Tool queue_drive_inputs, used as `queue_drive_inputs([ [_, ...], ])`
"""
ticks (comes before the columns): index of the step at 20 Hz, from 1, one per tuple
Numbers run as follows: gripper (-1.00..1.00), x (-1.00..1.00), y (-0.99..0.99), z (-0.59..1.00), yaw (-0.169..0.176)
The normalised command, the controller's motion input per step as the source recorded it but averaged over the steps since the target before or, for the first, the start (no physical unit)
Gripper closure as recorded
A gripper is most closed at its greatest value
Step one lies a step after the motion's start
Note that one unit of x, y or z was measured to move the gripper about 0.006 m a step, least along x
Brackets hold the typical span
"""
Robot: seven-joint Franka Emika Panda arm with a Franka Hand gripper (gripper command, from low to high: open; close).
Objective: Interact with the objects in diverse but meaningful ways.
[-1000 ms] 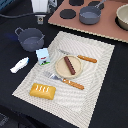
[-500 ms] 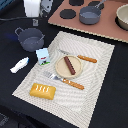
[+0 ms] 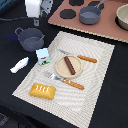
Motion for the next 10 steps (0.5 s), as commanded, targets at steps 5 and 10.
queue_drive_inputs([
  [5, -1.0, -0.35, 0.02, -0.37, -0.08],
  [10, -1.0, -0.31, 0.0, -0.32, -0.058],
])
